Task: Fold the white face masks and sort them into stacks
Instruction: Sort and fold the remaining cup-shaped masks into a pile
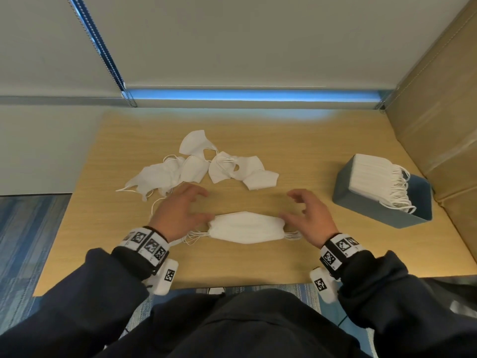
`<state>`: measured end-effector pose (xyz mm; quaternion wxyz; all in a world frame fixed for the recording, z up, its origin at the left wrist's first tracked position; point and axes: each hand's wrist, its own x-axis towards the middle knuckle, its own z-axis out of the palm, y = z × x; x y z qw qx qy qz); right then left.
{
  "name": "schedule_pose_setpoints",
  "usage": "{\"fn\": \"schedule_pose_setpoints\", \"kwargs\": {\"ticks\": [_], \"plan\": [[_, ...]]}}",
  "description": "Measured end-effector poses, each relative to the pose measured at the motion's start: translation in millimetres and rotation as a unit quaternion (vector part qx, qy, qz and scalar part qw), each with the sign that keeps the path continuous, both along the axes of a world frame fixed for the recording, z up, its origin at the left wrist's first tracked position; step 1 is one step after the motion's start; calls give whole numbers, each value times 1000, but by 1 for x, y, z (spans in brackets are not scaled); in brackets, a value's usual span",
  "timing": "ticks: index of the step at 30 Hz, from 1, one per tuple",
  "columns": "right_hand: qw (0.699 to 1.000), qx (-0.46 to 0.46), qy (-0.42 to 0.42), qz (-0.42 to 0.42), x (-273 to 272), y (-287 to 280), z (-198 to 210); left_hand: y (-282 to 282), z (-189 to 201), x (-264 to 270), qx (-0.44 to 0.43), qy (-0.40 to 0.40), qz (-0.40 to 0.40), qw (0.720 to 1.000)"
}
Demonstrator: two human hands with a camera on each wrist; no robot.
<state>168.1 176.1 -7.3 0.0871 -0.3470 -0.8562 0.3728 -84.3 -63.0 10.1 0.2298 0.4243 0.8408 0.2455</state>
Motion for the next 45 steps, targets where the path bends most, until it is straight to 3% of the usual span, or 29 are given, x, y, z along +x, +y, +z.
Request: {"fn": "schedule_pose_setpoints", "kwargs": {"ticks": [3, 5, 7, 10, 13, 17, 27, 31, 34, 37, 40, 43, 45], "plan": [[969, 0, -125, 213, -24, -13, 0, 23, -6, 29, -58, 21, -187, 980], [942, 12, -176, 285, -37, -23, -9, 34, -19, 43, -103, 59, -256, 959], [928, 43, -205, 310, -43, -30, -16, 38, -29, 47, -127, 86, -273, 950], [923, 101, -219, 301, -47, -31, -22, 40, -36, 42, -134, 97, -254, 953], [930, 94, -210, 286, -47, -28, -27, 37, -38, 36, -127, 84, -227, 962], [933, 89, -215, 275, -45, -25, -28, 30, -43, 39, -129, 123, -228, 957], [920, 126, -242, 282, -53, -28, -32, 29, -51, 35, -119, 113, -221, 961], [916, 180, -227, 278, -53, -30, -36, 33, -47, 31, -91, -2, -171, 981], [923, 152, -229, 270, -53, -26, -33, 38, -41, 27, -119, -51, -174, 976], [928, 66, -227, 287, -52, -20, -27, 42, -42, 27, -150, 42, -220, 963], [945, 23, -186, 268, -51, -14, -23, 41, -43, 32, -88, 132, -223, 962], [946, 40, -190, 258, -52, -10, -22, 40, -45, 32, -29, 191, -212, 958], [943, 79, -190, 262, -51, -13, -23, 41, -46, 32, -36, 218, -212, 952]]}}
